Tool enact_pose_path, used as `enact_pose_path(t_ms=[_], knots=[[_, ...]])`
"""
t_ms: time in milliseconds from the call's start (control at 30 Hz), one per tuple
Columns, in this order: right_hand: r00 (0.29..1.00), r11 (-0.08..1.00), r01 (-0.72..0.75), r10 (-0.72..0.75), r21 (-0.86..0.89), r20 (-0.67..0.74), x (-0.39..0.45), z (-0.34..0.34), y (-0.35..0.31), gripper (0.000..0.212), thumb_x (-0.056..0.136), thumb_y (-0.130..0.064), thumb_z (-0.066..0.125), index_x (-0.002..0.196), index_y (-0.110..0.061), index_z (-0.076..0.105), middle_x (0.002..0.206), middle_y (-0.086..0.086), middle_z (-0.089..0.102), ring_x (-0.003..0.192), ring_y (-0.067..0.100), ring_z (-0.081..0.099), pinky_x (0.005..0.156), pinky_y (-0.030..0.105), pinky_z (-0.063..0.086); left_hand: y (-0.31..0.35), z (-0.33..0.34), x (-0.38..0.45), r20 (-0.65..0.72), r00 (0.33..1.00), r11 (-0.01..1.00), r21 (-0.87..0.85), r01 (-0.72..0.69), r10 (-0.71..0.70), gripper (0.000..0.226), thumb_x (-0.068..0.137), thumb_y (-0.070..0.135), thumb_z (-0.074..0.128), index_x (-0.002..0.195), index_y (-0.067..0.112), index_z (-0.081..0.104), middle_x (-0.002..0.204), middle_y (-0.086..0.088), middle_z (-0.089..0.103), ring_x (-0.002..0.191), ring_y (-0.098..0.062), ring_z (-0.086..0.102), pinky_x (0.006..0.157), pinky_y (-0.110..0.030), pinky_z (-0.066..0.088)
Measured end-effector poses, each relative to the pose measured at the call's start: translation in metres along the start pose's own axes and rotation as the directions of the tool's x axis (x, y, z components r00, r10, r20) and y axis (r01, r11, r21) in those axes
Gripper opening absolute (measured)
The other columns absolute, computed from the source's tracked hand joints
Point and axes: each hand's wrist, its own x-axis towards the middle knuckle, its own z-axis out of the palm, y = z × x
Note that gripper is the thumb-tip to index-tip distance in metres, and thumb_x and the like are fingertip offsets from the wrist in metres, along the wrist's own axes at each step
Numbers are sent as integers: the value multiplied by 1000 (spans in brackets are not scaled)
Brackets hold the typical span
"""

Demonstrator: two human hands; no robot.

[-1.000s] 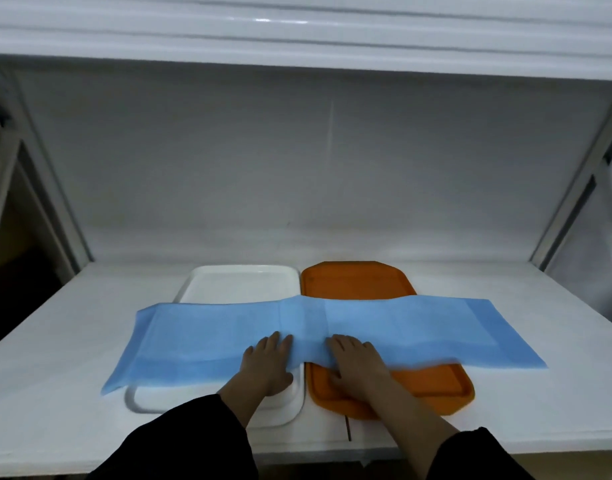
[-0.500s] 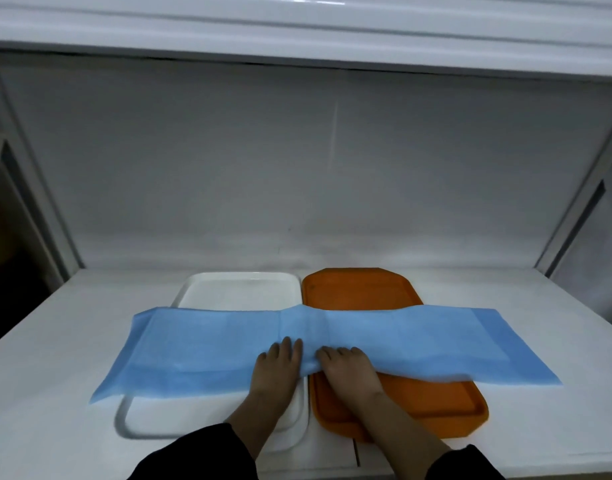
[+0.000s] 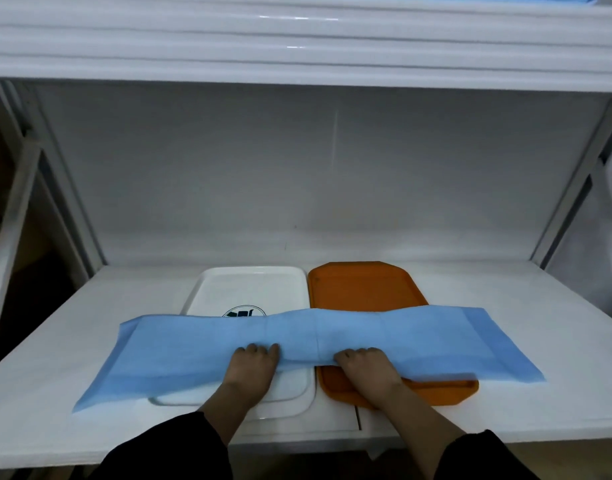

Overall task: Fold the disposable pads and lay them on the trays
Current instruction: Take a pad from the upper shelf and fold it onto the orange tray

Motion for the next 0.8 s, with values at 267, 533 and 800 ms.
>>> enact_pose_path(t_ms=[267,533,800], knots=[[984,974,168,-175,-153,-34,-13,-16,-4,23,65,-41,80,64,-25,63,58,-5,63,48,12,60,42,22,31,-6,6,-15,136,990,998,-44,38,-32,52,95,49,38,135,17,37,128,-8,54,117,-28,52,90,-34,40],[992,991,129,-130,40,6,-26,-29,6,39,100,-41,32,115,-17,58,113,5,61,100,24,59,77,34,43,-12,-3,-17,136,990,991,-130,-25,43,42,98,46,33,114,15,56,115,-7,60,106,-26,57,79,-32,41],[988,993,-33,49,-117,143,-33,-37,25,24,96,-16,38,113,-13,55,113,8,62,101,28,60,71,34,38,-23,-9,-19,178,984,1000,-12,28,-25,27,94,14,38,112,13,59,118,-6,62,109,-26,58,82,-32,43]])
